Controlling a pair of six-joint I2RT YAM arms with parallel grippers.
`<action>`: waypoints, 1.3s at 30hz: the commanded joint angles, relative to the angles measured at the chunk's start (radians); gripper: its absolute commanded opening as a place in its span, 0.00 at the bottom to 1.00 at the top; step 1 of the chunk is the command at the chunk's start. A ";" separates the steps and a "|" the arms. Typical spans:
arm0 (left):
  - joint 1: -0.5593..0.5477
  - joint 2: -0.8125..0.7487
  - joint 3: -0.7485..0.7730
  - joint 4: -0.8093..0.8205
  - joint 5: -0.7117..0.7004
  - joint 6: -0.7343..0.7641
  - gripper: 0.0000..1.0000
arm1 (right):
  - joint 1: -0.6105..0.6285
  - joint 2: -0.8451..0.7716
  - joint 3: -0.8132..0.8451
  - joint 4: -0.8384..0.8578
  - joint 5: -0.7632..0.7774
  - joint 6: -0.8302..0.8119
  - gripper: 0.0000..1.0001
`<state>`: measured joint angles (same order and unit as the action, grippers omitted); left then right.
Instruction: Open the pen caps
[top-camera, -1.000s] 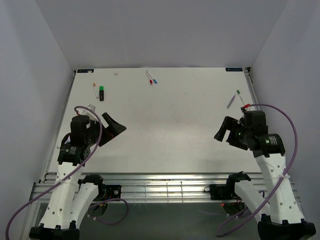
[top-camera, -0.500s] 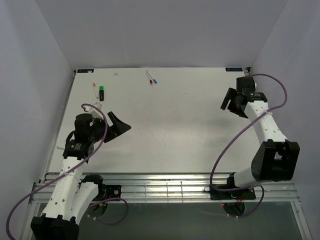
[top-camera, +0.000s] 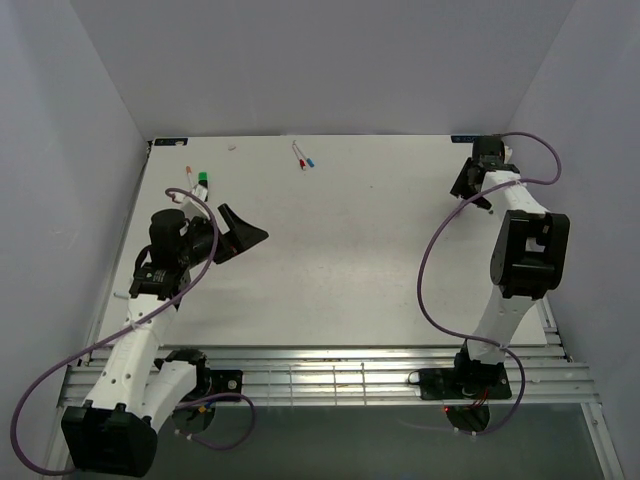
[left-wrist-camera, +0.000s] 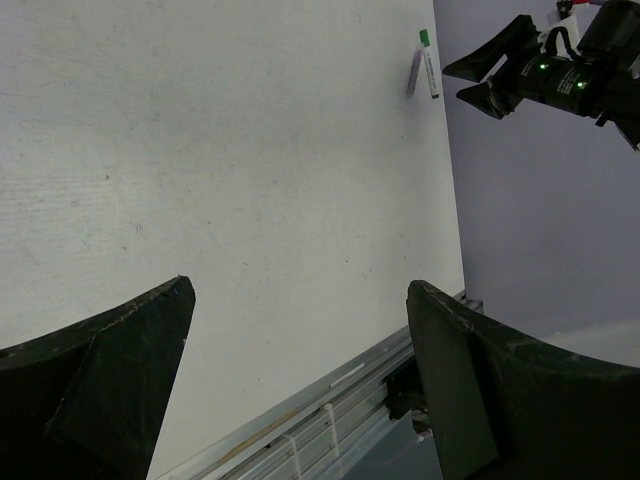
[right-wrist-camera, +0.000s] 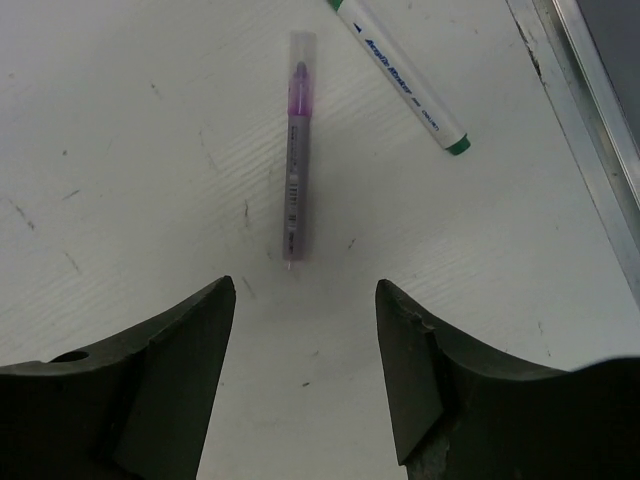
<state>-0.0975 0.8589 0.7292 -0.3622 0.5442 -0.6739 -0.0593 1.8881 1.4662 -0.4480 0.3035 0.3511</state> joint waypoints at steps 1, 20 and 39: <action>0.004 0.028 0.059 0.066 0.030 0.002 0.97 | -0.028 0.048 0.045 0.092 -0.018 -0.006 0.63; 0.005 0.069 0.050 0.111 0.028 0.000 0.97 | -0.045 0.267 0.128 0.069 -0.098 -0.027 0.52; 0.004 0.129 0.035 0.124 0.166 0.007 0.84 | 0.324 0.005 0.093 -0.001 -0.216 -0.146 0.08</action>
<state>-0.0975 0.9833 0.7601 -0.2813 0.6151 -0.6739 0.1310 2.0998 1.5993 -0.4309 0.2005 0.2241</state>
